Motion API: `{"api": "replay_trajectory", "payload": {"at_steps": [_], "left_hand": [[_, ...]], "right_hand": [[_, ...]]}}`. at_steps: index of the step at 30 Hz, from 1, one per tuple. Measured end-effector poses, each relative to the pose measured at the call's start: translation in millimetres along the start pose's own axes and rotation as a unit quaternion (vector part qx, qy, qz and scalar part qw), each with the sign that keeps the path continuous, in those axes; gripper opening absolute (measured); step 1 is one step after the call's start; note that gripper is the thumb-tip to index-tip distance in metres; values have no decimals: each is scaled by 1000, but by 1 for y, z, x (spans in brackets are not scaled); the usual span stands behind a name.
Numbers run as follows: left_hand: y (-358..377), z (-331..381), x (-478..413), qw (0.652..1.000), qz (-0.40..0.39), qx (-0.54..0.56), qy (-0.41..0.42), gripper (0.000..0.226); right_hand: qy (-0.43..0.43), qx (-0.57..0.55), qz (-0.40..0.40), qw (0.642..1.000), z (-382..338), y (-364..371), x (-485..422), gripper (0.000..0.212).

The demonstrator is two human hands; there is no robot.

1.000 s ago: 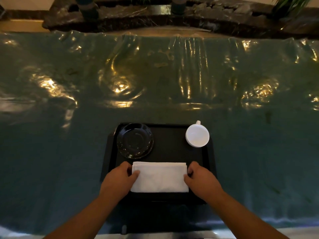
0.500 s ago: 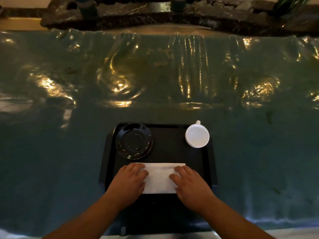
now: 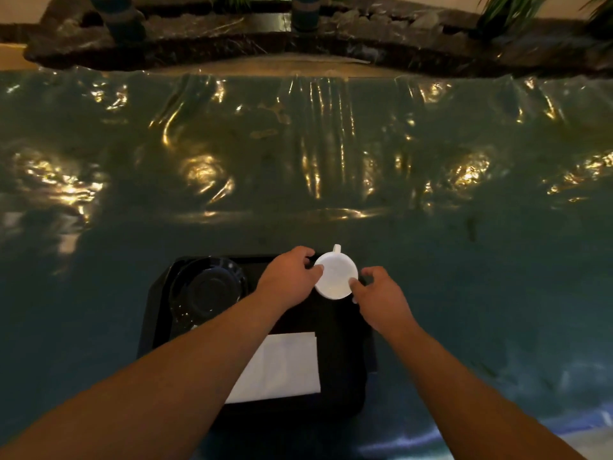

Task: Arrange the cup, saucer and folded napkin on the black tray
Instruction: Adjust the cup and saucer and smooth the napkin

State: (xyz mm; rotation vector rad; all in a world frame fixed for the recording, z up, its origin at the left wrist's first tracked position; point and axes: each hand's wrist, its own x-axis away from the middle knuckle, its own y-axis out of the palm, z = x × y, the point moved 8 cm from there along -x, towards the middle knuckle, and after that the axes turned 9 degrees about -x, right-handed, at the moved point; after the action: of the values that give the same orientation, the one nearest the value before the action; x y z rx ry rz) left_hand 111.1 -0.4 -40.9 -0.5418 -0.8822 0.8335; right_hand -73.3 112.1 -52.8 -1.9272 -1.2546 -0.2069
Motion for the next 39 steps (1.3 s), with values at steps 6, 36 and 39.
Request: {"api": "replay_trajectory", "payload": {"at_steps": [6, 36, 39], "left_hand": [[16, -3, -10, 1000, -9, 8, -10, 30], [-19, 40, -15, 978, 75, -162, 104, 47], [-12, 34, -24, 972, -6, -222, 79, 33]], "right_hand": [[4, -45, -41, 998, 7, 8, -16, 6], [59, 19, -69, 996, -3, 5, 0, 34], [113, -15, -119, 986, 3, 17, 3, 29]]}}
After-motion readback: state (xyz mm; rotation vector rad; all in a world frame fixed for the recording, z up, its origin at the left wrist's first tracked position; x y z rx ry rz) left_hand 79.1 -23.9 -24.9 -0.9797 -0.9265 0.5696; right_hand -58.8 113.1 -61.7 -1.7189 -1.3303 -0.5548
